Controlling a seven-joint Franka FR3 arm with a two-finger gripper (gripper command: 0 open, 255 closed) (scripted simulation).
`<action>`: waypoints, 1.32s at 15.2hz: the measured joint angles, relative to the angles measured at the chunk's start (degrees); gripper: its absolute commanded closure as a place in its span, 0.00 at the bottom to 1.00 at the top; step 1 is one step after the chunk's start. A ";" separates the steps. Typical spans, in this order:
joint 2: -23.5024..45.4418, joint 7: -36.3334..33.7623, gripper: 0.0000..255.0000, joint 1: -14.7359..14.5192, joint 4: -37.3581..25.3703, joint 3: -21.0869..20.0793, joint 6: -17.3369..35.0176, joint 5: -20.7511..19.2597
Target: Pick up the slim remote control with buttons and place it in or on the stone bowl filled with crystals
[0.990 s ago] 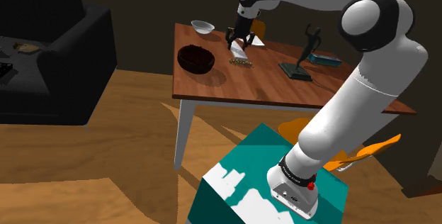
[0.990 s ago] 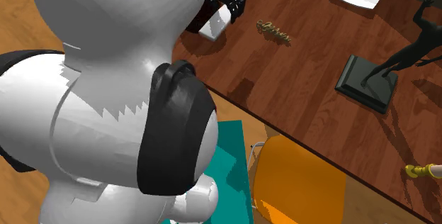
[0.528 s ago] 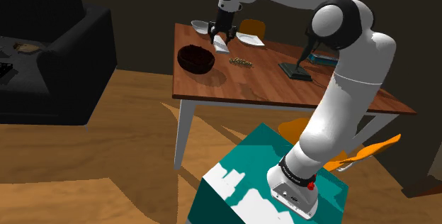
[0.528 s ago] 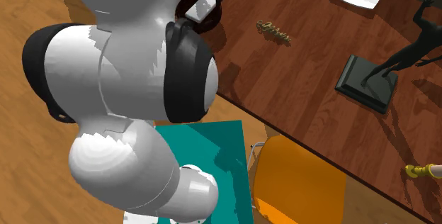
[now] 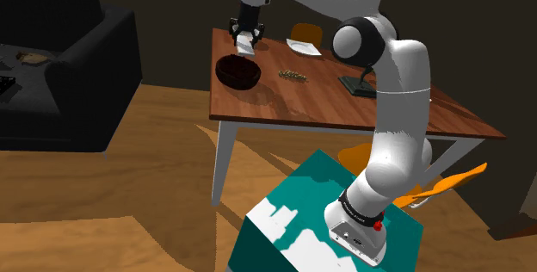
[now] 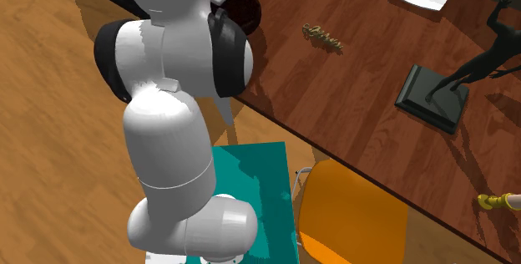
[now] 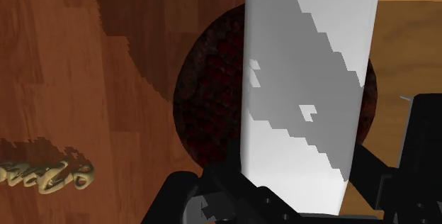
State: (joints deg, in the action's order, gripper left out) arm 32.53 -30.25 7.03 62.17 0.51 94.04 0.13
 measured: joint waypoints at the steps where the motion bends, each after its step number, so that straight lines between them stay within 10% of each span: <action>1: 0.60 -0.12 1.00 -0.08 -0.34 -0.01 0.24 -0.01; 19: 0.57 -0.30 1.00 -0.22 9.25 -0.04 9.84 -0.03; 20: 0.56 -0.30 0.00 -0.22 9.26 -0.04 9.84 -0.03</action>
State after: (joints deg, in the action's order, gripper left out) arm 33.09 -30.55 6.81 71.43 0.47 103.89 0.09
